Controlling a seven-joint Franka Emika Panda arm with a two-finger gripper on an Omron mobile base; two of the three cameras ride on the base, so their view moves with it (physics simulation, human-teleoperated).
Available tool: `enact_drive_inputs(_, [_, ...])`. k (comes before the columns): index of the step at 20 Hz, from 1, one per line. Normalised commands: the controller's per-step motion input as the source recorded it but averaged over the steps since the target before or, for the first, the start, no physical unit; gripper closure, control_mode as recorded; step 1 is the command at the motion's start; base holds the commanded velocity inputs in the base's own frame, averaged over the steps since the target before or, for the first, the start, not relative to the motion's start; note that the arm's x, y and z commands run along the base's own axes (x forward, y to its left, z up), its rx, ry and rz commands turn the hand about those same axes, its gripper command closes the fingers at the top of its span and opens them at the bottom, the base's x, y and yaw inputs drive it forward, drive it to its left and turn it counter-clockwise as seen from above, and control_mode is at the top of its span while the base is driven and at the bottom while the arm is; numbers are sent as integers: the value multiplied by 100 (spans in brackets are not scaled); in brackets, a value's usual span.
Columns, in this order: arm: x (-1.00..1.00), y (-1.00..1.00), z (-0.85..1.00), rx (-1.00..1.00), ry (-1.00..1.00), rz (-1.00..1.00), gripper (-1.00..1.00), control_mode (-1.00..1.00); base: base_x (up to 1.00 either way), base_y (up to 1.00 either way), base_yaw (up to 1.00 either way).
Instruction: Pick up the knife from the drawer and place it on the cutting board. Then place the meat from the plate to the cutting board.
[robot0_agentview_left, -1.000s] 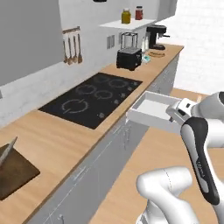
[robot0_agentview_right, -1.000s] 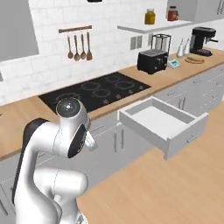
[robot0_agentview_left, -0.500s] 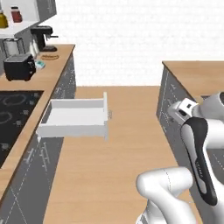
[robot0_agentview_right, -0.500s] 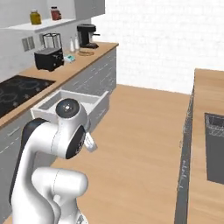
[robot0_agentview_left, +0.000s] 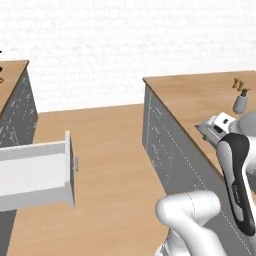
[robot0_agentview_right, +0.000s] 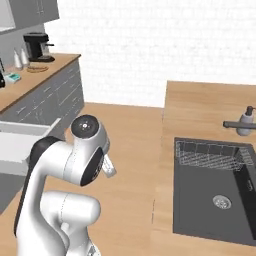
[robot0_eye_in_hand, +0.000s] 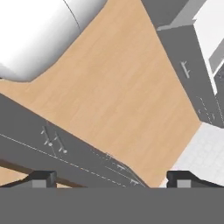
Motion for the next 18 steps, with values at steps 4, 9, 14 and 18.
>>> enact_drive_inputs(4, [0,0,0,0,0,0,-100,100,93,91,22])
enact_drive_inputs(9, [0,0,0,0,0,0,-100,100,100,26,11])
enact_drive_inputs(14, [0,0,0,0,0,0,-100,100,100,-36,2])
enact_drive_inputs(18, [0,0,0,0,0,0,-100,100,100,4,0])
